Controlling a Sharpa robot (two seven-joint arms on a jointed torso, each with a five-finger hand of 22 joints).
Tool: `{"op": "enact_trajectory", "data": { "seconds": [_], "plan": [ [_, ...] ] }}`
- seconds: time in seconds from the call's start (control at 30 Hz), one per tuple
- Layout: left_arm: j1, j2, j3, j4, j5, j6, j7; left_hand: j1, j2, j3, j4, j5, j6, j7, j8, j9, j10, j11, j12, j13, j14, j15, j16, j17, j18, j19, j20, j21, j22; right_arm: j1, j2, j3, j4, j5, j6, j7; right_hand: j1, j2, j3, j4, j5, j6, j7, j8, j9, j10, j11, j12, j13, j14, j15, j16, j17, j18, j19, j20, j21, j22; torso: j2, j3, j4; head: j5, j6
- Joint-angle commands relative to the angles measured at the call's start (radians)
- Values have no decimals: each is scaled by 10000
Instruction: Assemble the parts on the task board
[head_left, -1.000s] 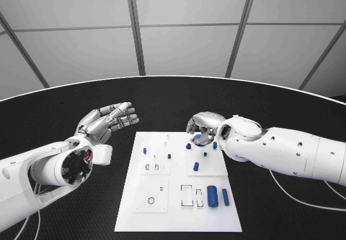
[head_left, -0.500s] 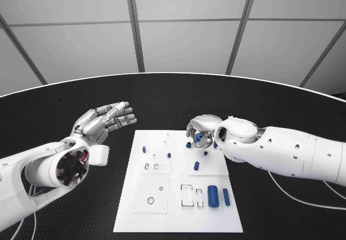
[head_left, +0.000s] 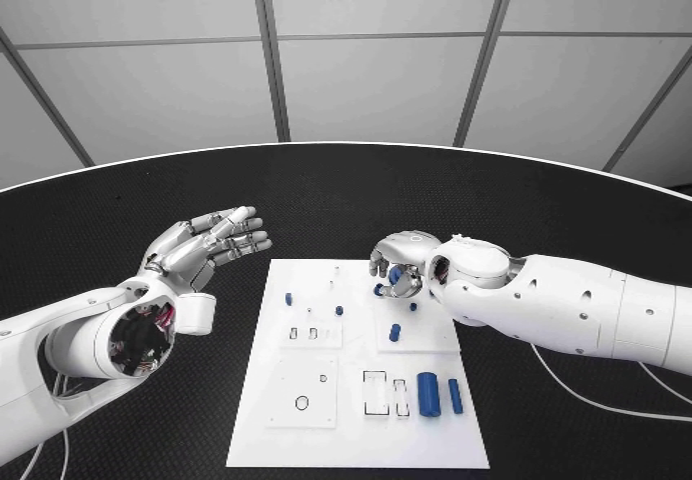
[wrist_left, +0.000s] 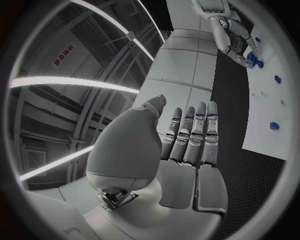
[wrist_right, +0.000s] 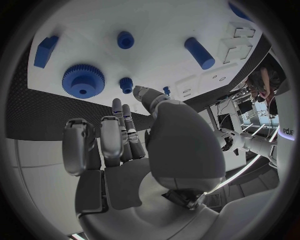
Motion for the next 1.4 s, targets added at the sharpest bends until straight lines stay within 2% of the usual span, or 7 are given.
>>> {"op": "enact_trajectory", "data": {
  "seconds": [0.03, 0.2, 0.57, 0.93, 1.17, 1.33, 1.4],
  "plan": [
    [4, -10, 0, 9, 0, 5, -5, 10, -92, 66, 2, -40, 64, 443, -65, -12, 45, 27, -16, -11, -86, -6, -21, 7, 114, 69, -17, 53, 15, 0, 23, -1, -40, -1, 39, -1, 64, 65, 74, 79, 14, 9, 10, 62, 34, 98, -16, 54, 23, 465, 70, 91, 66, -161, 221, 8, 92, 971, 58, -4, 32, 6, 3],
    [10, -26, 1, 14, 0, 17, -18, 2, -98, 77, 2, -42, 59, 451, -73, -16, 34, 35, -36, -11, -98, 1, -35, 7, 113, 81, -21, 72, 23, -1, 47, -2, -86, -1, 106, -4, 110, 124, 200, 93, 11, 92, 43, 118, 86, 282, -65, 123, 66, 473, 40, 237, 184, -200, 304, -8, 233, 1179, 101, 21, 29, 0, -10],
    [15, -44, 1, -25, 0, 41, -42, 2, -98, 77, 2, -42, 59, 451, -73, -16, 34, 35, -36, -11, -98, 1, -35, 7, 113, 81, -21, 72, 23, -1, 0, -3, -78, -2, 203, -15, 152, 145, 428, 107, -212, 228, 100, 210, 174, 512, -137, 180, 126, 462, -13, 363, 248, -246, 396, -50, 390, 1416, 160, 32, 41, -23, -6],
    [15, -35, 1, -48, 0, 60, -55, -3, -103, 85, 0, -45, 55, 457, -78, -18, 28, 40, -50, -12, -106, 5, -44, 8, 112, 87, -23, 85, 28, -1, 5, -3, -77, -1, 201, 58, 131, 205, 560, 145, -232, 465, 137, 354, 274, 717, -198, 232, 176, 470, -59, 476, 335, -277, 461, -86, 488, 1569, 211, 18, 68, -60, 14],
    [16, -41, 1, -46, 0, 62, -65, -3, -103, 85, 0, -45, 55, 457, -78, -18, 28, 40, -50, -12, -106, 5, -44, 8, 112, 87, -23, 85, 28, -1, 32, -3, -94, -1, 252, 82, 144, 285, 635, 146, -250, 663, 115, 473, 363, 933, -258, 300, 232, 480, -108, 552, 387, -299, 509, -126, 554, 1672, 249, 23, 78, -63, 17],
    [16, -45, 1, -43, 0, 61, -68, -8, -104, 97, -1, -49, 50, 461, -85, -21, 21, 44, -66, -11, -116, 10, -56, 8, 110, 91, -25, 98, 33, -1, 46, -4, -100, -1, 262, 92, 241, 407, 712, 76, -210, 896, 92, 609, 468, 1129, -292, 367, 300, 479, -137, 596, 406, -313, 538, -155, 596, 1740, 262, 24, 84, -60, 10],
    [17, -47, 1, -41, 0, 60, -70, -8, -104, 97, -1, -49, 50, 461, -85, -21, 21, 44, -66, -11, -116, 10, -56, 8, 110, 91, -25, 98, 33, -1, 50, -4, -104, -1, 219, 91, 415, 580, 822, -50, -305, 1060, 52, 716, 562, 1235, -333, 399, 351, 475, -182, 618, 409, -321, 557, -187, 623, 1783, 268, 23, 87, -62, 14]
  ]
}}
